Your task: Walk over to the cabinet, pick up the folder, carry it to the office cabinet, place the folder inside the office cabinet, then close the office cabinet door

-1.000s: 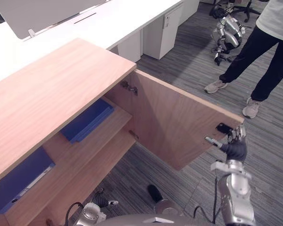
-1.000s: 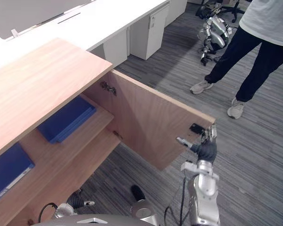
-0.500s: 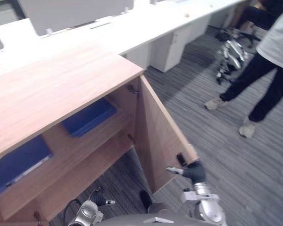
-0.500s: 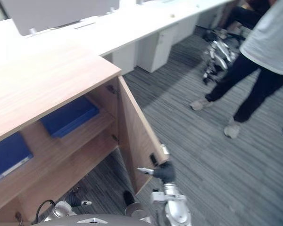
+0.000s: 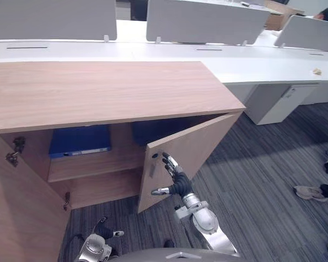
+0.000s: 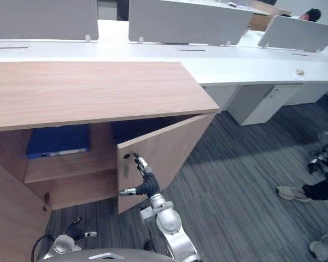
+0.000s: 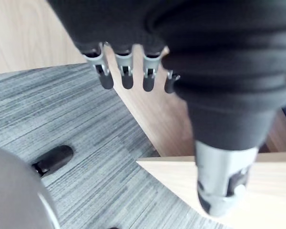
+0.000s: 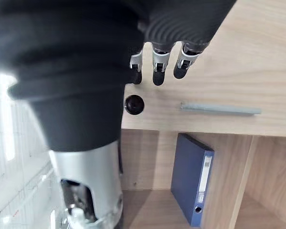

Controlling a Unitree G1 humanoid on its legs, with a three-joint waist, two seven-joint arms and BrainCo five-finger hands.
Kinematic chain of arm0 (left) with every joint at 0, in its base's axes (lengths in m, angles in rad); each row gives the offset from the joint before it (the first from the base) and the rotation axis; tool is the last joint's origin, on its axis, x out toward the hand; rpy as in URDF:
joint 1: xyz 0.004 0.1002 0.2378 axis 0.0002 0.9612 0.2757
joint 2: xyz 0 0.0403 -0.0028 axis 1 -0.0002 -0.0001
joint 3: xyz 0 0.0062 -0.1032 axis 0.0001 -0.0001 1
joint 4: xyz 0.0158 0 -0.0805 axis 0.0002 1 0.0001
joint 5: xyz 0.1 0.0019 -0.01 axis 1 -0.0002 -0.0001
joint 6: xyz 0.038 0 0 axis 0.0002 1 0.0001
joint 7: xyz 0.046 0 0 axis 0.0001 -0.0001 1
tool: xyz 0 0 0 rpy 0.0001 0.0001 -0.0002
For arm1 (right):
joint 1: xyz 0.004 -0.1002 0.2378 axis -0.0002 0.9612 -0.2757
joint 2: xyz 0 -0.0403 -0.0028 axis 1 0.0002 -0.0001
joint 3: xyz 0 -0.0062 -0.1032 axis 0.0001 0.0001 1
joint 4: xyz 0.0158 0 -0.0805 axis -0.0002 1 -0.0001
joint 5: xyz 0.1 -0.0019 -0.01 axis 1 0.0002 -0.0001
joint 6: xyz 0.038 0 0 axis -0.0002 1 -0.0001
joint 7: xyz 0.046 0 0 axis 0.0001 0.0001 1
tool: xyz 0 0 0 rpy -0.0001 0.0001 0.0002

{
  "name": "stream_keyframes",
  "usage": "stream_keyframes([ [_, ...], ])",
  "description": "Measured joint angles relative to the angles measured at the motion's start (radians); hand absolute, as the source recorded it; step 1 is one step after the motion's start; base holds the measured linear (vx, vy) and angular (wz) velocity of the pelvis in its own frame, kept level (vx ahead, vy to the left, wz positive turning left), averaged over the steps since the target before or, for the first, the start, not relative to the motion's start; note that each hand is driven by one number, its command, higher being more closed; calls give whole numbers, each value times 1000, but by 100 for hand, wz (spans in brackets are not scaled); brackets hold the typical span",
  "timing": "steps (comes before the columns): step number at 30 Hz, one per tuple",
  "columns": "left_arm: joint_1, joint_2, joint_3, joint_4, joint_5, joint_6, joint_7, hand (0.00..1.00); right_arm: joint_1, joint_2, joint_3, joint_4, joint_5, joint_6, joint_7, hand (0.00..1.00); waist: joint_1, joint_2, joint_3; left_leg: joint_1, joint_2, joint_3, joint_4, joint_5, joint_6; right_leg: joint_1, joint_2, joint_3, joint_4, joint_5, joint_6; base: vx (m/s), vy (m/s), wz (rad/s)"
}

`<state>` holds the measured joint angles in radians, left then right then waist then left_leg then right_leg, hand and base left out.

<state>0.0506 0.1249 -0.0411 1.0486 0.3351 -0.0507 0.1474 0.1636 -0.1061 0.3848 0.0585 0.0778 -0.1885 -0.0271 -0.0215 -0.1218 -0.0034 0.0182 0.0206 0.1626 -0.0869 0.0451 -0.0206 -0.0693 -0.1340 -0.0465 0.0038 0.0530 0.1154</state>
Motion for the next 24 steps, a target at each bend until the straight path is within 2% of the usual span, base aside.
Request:
stream_keyframes([
  [5,-2,0,1,-12,-20,1,0,0,-103,1,-96,121,52,17,-47,0,15,0,5,-21,-21,-45,0,-2,14,6,-22,-38,1,-5,12,54,38,29],
  [11,-13,1,1,-13,-28,9,0,0,-170,21,-134,214,50,17,-51,0,12,1,27,-21,-22,-72,0,2,21,31,-23,-69,-15,-6,13,38,-5,15],
  [12,-17,0,1,-12,-29,9,0,0,-173,21,-142,242,46,18,-50,0,14,10,35,-23,-22,-81,0,2,21,35,-23,-78,-16,-8,10,26,-12,20],
  [14,-25,-6,1,-12,-36,9,0,0,-175,24,-160,296,33,18,-50,0,22,10,40,-23,-22,-83,0,2,21,36,-22,-80,-17,-10,6,21,-13,9],
  [19,-27,-17,-1,-12,-59,9,-1,0,-141,36,-215,503,-20,44,-49,0,14,34,56,-17,-20,-82,0,2,21,38,-19,-80,-20,-11,5,0,0,0],
  [24,-27,-26,-3,-12,-60,9,-1,0,-85,39,-251,663,-98,64,-48,0,10,34,56,-4,-11,-77,-1,-3,15,54,-12,-77,-22,-17,-4,-28,-15,-3],
])
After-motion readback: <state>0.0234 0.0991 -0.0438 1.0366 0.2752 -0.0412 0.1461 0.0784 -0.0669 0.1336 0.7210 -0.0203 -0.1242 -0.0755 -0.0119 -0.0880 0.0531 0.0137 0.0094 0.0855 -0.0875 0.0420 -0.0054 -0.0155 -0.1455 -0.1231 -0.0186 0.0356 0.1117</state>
